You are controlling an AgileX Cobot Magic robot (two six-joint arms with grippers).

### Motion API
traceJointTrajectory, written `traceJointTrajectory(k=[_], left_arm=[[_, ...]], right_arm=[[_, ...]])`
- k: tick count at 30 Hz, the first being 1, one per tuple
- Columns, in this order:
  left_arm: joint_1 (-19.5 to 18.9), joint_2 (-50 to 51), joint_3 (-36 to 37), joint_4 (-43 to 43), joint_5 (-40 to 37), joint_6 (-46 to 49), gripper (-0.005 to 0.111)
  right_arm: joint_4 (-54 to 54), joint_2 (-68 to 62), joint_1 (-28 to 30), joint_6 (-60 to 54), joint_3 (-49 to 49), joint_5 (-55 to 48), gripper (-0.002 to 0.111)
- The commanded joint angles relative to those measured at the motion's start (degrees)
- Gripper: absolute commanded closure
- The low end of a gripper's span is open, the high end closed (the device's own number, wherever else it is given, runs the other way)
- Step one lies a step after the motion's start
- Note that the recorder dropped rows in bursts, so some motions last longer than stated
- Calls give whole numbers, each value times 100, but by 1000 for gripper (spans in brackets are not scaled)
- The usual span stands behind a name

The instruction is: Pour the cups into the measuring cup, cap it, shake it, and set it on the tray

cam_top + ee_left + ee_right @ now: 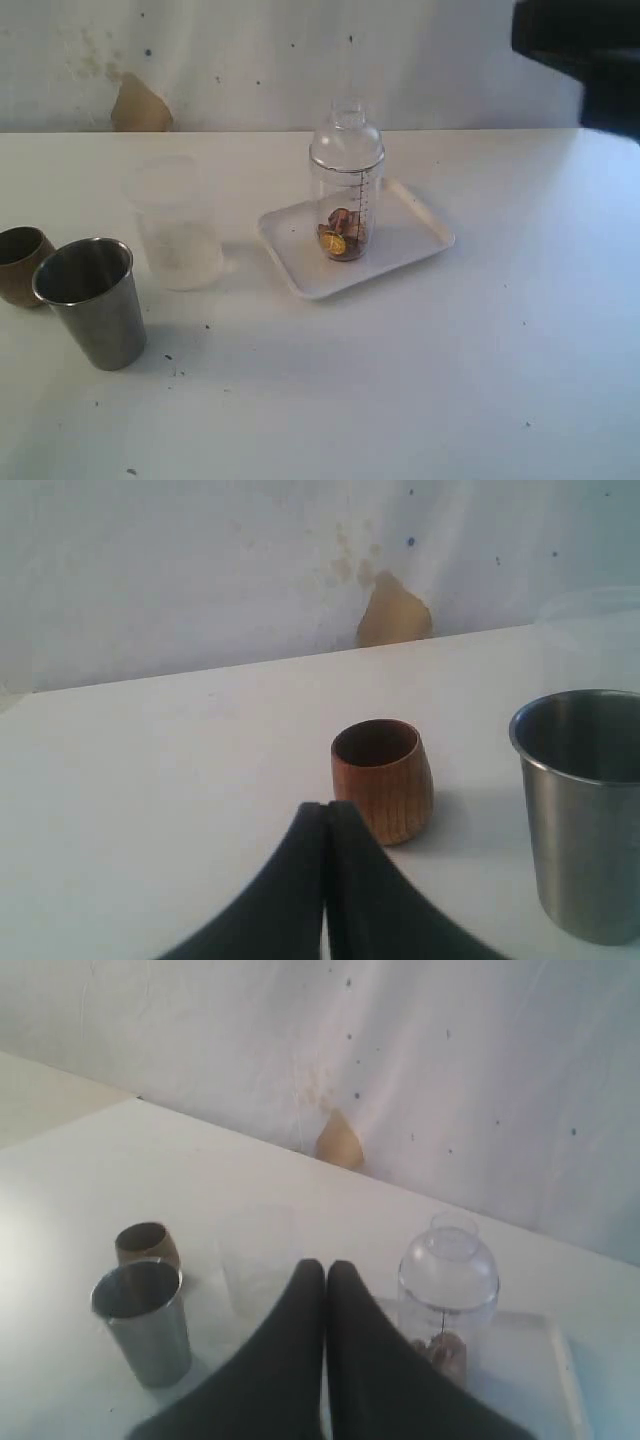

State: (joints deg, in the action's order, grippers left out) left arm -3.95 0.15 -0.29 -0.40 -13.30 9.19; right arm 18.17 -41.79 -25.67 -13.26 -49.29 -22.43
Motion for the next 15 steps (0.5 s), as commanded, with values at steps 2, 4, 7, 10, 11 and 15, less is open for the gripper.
traceJointTrajectory(k=[2,4,7,10,11,15], left_arm=[[6,-15,29,-5,-2,-13,107],[6,-15,29,-5,-2,-13,107],[6,-15,29,-5,-2,-13,107],[6,-15,29,-5,-2,-13,107],[6,-15,29,-5,-2,-13,107],[6,-15,29,-5,-2,-13,107]], right_arm=[[83,1031,51,24,210,-1543,108],[106,1279,51,24,210,-1887,108],[121,1574,51,24,210,-2144,108],[130,1945,51,24,210,-2229,108],[130,2006,51,24,210,-2229,108],[160,2171,51,24,210,-2229,108]])
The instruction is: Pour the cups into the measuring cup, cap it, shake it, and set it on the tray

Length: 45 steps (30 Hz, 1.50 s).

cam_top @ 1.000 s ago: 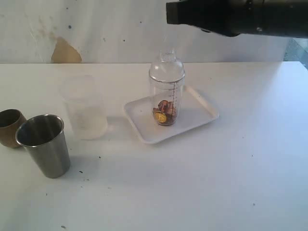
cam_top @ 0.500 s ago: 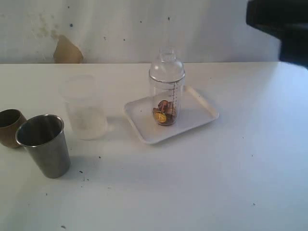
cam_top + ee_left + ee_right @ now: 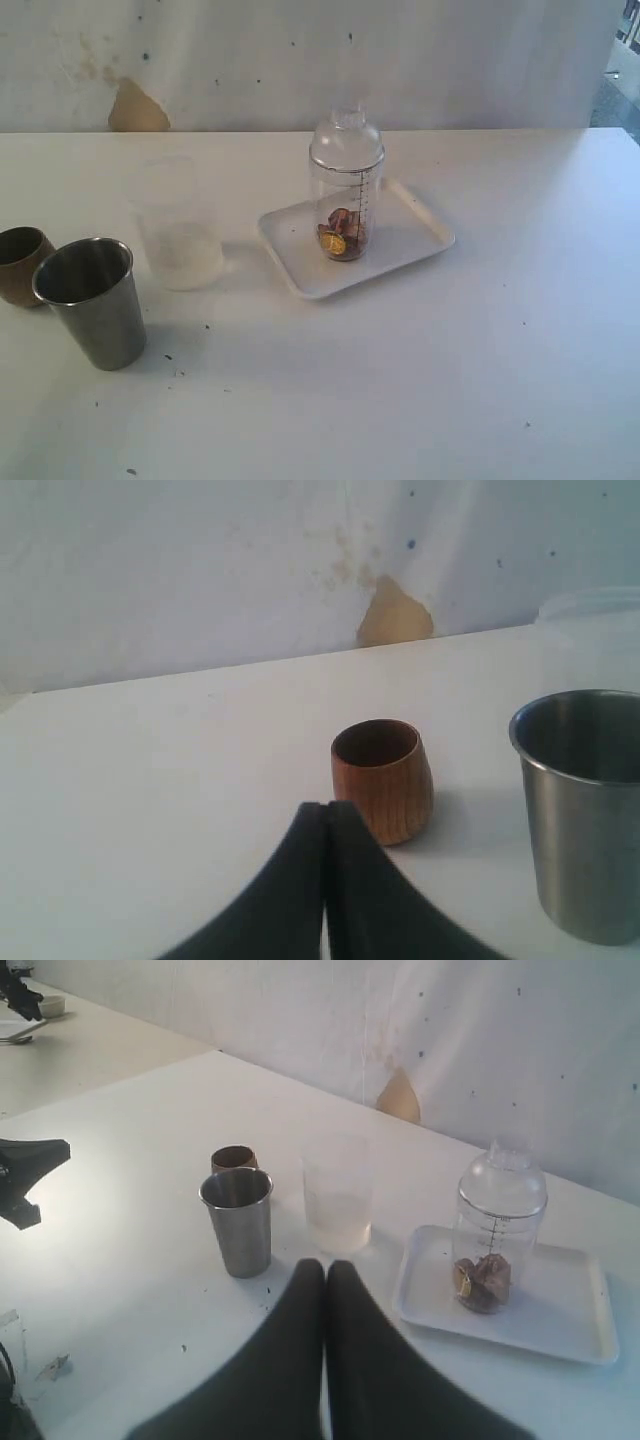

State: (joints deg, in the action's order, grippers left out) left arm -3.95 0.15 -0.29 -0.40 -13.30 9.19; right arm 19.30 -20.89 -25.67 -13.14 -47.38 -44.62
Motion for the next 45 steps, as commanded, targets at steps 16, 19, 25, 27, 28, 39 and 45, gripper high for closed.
traceJointTrajectory(k=[16,19,25,27,28,39,45], left_arm=[[6,-15,29,-5,-2,-13,107],[6,-15,29,-5,-2,-13,107],[6,-15,29,-5,-18,-14,107],[6,-15,29,-5,-4,-14,107],[6,-15,29,-5,-16,-14,107],[6,-15,29,-5,-16,-14,107],[6,-15,29,-5,-5,-14,107]], right_arm=[[-1621,1388,820,11,1134,861,108],[-2020,1778,1022,11,1460,1301,108],[-2149,2089,1628,11,1982,2430,108],[-2210,2089,1940,11,2096,2614,108],[-2210,2089,2101,11,2162,2707,108],[-2210,2089,2697,1277,3402,4317,108],[-2210,2089,2697,2104,4301,4726,108]])
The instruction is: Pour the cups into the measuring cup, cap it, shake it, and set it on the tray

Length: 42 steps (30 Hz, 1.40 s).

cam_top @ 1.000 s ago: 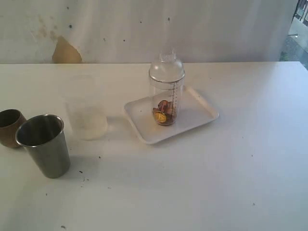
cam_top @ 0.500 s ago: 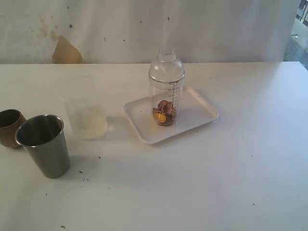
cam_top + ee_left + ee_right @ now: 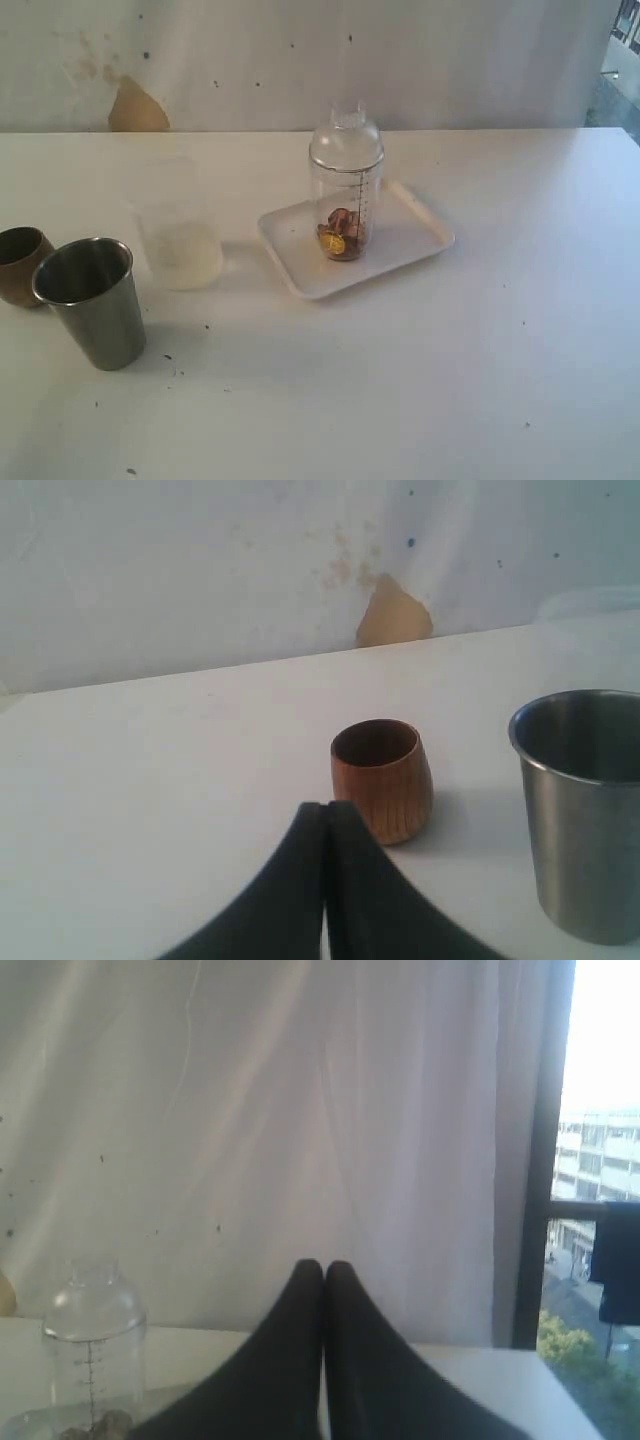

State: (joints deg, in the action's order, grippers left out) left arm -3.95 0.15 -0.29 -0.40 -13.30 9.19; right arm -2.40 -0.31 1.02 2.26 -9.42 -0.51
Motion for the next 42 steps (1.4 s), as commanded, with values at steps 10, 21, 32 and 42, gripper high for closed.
traceJointTrajectory(k=[10,21,32,42], left_arm=[[6,-15,29,-5,-5,-14,107],[6,-15,29,-5,-5,-14,107],[6,-15,29,-5,-5,-14,107],[6,-15,29,-5,-5,-14,107]], right_arm=[[-122,31,27,46,942,-225,108],[-108,31,27,-226,942,-1810,108],[-82,31,27,-258,942,-1905,108],[-82,31,27,-258,942,-1905,108]])
